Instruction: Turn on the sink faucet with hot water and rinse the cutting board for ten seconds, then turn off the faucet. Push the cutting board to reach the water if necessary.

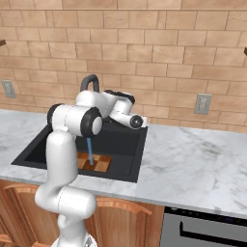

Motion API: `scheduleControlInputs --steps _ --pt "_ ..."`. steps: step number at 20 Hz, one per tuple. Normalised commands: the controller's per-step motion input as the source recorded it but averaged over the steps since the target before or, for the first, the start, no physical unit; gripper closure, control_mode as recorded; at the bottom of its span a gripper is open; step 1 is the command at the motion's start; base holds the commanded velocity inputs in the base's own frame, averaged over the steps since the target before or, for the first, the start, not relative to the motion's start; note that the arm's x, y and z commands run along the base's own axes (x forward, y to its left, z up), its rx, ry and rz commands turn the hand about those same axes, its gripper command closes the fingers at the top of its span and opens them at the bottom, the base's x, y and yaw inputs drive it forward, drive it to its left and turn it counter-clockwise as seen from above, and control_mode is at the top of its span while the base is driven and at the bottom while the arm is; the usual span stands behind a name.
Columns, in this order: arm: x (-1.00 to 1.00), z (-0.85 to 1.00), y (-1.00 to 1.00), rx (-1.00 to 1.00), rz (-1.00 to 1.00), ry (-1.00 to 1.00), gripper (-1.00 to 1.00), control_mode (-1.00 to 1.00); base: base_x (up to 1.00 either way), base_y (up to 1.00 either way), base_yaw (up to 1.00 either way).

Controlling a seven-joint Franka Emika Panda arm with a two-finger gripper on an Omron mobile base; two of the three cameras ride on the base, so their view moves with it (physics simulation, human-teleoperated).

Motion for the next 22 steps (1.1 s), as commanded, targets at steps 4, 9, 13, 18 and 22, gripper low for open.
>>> scheduleControlInputs --steps 4,9,13,18,22 --pt "0.0 0.0 0.0 0.0 0.0 0.0 1.0 -1.0 0.0 0.0 0.0" --pt "0.0 0.0 0.0 0.0 0.0 0.0 1.0 -1.0 0.0 0.0 0.0" --pt "0.0 0.0 0.0 0.0 0.0 0.0 1.0 -1.0 0.0 0.0 0.0" --pt "0.0 0.0 0.0 0.0 0.0 0.0 1.0 -1.0 0.0 0.0 0.0" --pt "0.0 0.0 0.0 0.0 0.0 0.0 1.0 -1.0 0.0 0.0 0.0"
